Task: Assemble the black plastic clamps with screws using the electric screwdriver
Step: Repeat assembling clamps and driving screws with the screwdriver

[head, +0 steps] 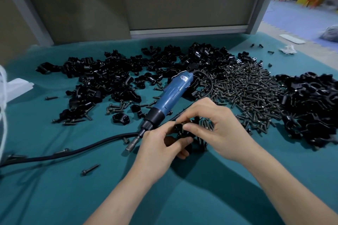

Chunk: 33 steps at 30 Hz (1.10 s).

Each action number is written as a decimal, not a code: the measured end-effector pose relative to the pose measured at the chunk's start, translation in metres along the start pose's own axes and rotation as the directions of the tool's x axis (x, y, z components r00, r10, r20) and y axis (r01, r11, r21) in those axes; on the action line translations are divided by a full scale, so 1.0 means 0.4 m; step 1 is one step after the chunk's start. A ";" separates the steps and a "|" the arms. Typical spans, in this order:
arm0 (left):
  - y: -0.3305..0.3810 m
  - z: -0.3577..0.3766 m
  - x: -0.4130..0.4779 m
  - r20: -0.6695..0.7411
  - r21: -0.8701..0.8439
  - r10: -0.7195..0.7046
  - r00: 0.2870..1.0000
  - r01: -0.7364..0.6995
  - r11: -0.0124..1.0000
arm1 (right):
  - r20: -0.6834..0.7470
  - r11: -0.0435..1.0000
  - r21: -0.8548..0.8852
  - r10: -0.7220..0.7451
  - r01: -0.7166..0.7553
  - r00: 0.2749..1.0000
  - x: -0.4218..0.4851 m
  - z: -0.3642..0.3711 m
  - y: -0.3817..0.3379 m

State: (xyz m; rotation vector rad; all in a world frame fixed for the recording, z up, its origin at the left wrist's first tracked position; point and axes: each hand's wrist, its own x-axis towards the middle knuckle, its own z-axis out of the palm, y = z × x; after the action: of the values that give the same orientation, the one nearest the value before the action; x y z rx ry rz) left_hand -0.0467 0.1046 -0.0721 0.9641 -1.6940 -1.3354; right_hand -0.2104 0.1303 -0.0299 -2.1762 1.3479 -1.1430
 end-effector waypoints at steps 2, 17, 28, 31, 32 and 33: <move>-0.001 -0.001 0.000 -0.009 0.000 -0.001 1.000 0.001 1.000 | 0.007 0.996 -0.060 -0.067 0.067 0.998 -0.001 0.005 -0.002; -0.004 0.002 -0.002 -0.041 -0.005 0.012 0.999 -0.013 1.000 | 0.078 0.974 0.172 0.138 -0.150 0.987 0.003 -0.006 0.006; -0.011 0.000 -0.006 -0.053 0.062 0.108 0.993 -0.104 0.993 | -0.025 0.835 0.457 0.358 -0.307 0.934 0.010 0.004 0.026; -0.008 0.001 -0.006 -0.048 0.133 0.134 0.990 -0.126 0.983 | 0.006 0.632 0.615 0.594 -0.472 0.804 0.046 -0.017 0.048; -0.008 0.001 -0.007 -0.052 0.152 0.139 0.989 -0.130 0.980 | 0.092 0.568 0.607 0.644 -0.556 0.759 0.069 -0.021 0.055; -0.008 -0.001 -0.006 -0.057 0.170 0.146 0.988 -0.135 0.976 | 0.191 0.519 0.569 0.671 -0.638 0.716 0.095 -0.020 0.059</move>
State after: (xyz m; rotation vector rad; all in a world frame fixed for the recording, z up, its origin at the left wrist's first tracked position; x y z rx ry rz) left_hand -0.0451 0.1062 -0.0754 0.9530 -1.8057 -1.0711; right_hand -0.2220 0.0867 -0.0227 -1.0159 1.3825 -1.0907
